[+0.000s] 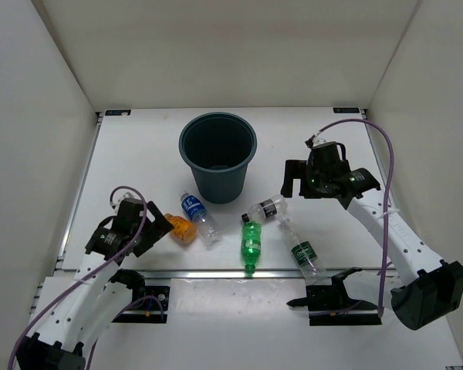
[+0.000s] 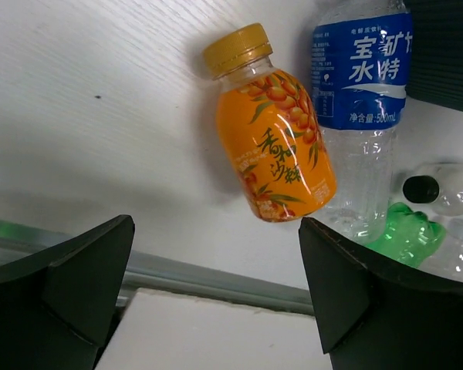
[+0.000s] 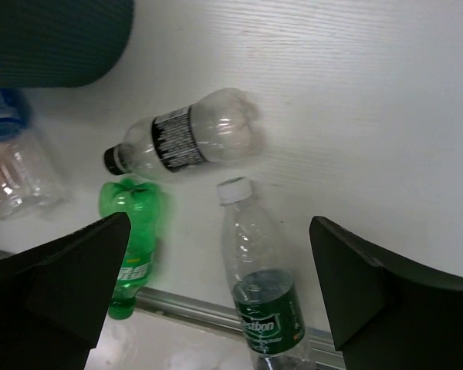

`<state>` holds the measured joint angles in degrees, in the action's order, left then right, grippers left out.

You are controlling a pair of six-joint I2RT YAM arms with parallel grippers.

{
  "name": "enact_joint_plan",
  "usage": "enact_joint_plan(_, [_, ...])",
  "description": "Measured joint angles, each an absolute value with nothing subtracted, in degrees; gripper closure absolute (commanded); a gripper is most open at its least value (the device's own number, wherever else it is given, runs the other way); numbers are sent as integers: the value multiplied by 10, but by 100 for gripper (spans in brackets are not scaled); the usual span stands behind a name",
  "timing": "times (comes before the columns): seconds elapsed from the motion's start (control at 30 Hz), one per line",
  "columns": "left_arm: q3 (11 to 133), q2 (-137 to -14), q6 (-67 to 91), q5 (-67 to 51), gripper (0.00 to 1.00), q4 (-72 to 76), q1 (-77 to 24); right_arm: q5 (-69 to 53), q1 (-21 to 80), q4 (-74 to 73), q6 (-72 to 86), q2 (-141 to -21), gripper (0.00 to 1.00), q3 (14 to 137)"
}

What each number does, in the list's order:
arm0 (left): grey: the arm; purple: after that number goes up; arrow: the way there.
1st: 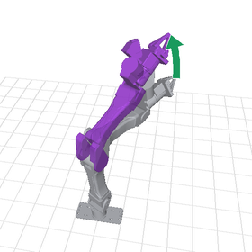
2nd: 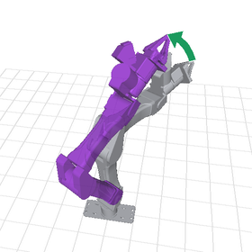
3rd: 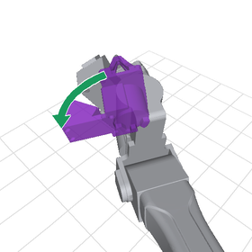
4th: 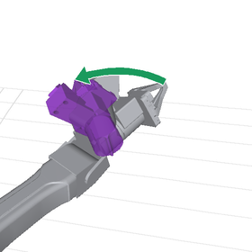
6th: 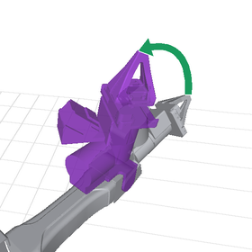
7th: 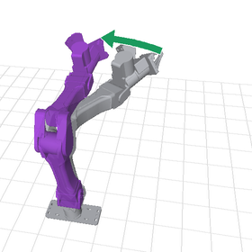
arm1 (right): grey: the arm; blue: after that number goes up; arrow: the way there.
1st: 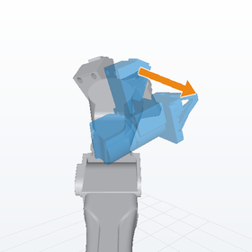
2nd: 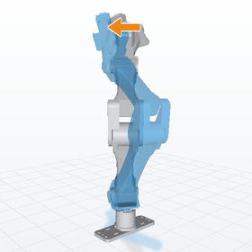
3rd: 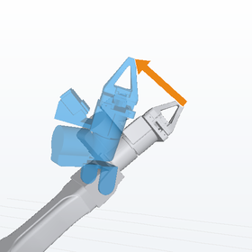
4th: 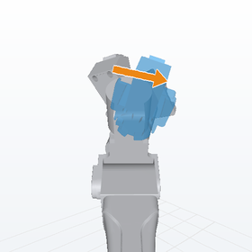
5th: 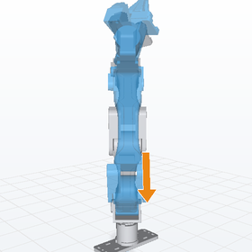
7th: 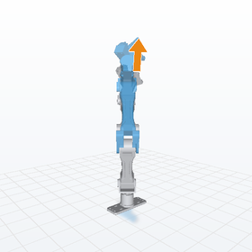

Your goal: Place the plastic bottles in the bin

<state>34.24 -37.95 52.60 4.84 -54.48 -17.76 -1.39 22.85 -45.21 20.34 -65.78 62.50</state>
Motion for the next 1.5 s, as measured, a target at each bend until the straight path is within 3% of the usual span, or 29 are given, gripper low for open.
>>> enact_joint_plan(0.53, [260, -491, 649, 51, 4, -343, -219, 39, 130, -469, 169, -623, 1, 590])
enact_joint_plan(0.63, [236, -494, 656, 52, 17, -322, -222, 36, 109, -472, 165, -622, 1, 582])
enact_joint_plan(0.83, [225, -509, 652, 59, 33, -295, -223, 33, 100, -476, 165, -620, 0, 566])
enact_joint_plan(0.97, [225, -505, 639, 75, 51, -295, -222, 29, 104, -478, 167, -613, 1, 554])
enact_joint_plan(1.07, [229, -490, 619, 86, 54, -314, -211, 25, 104, -481, 168, -598, 1, 546])
enact_joint_plan(1.2, [303, -463, 582, 125, 54, -385, -211, 24, 105, -483, 165, -583, 0, 544])
enact_joint_plan(1.37, [494, -478, 494, 155, 50, -394, -223, 1, 123, -482, 153, -569, 1, 520])
enact_joint_plan(1.43, [579, -518, 452, 165, 40, -371, -240, -21, 141, -482, 147, -565, 1, 505])
enact_joint_plan(1.5, [667, -577, 408, 185, 39, -345, -279, -40, 163, -481, 144, -562, 1, 491])
